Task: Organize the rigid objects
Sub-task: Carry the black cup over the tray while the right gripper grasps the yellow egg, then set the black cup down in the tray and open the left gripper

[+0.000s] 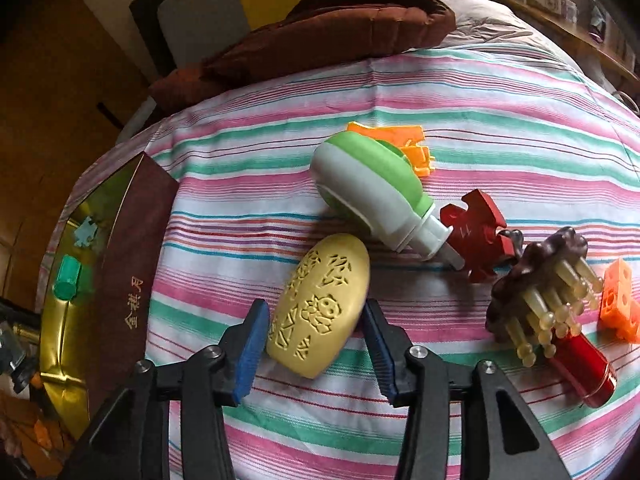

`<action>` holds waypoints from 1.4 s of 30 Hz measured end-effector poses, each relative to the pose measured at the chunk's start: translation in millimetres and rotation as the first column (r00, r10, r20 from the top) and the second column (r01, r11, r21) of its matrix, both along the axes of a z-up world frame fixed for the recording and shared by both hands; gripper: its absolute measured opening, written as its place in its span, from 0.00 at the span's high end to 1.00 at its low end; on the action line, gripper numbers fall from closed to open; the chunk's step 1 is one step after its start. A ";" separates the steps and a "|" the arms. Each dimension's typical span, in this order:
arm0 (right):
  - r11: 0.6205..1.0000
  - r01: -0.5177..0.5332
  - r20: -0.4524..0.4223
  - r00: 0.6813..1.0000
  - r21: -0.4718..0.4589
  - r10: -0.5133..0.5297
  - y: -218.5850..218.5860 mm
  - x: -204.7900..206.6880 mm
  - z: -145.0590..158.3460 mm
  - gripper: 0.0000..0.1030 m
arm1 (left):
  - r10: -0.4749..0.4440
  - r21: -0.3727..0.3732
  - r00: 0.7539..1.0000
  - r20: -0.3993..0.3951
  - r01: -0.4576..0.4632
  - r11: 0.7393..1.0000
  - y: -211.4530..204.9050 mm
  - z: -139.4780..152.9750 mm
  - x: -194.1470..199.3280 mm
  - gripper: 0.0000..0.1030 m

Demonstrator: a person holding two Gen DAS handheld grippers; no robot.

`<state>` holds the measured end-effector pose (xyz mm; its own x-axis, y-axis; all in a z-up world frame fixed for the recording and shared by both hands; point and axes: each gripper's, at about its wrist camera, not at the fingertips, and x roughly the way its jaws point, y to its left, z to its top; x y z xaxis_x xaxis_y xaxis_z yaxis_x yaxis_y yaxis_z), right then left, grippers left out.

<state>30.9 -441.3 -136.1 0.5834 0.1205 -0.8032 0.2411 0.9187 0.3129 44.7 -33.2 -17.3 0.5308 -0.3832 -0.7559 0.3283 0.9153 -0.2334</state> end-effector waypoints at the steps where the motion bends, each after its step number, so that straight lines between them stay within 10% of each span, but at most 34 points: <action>1: 1.000 0.005 0.002 1.000 0.002 -0.005 2.4 4.1 -1.1 0.49 | 0.019 0.000 1.000 -0.001 -0.019 1.000 9.3 -0.7 -0.6 0.58; 13: 0.980 0.001 -0.003 1.000 -0.199 -0.002 24.9 16.8 -3.3 0.58 | 0.096 0.038 0.995 0.027 -0.097 0.995 37.6 -3.9 3.1 0.58; 42: 0.972 -0.037 -0.021 0.999 -0.232 0.033 30.5 18.5 -5.1 0.58 | 0.013 0.304 0.999 -0.047 0.002 0.953 -18.7 -68.1 94.8 0.57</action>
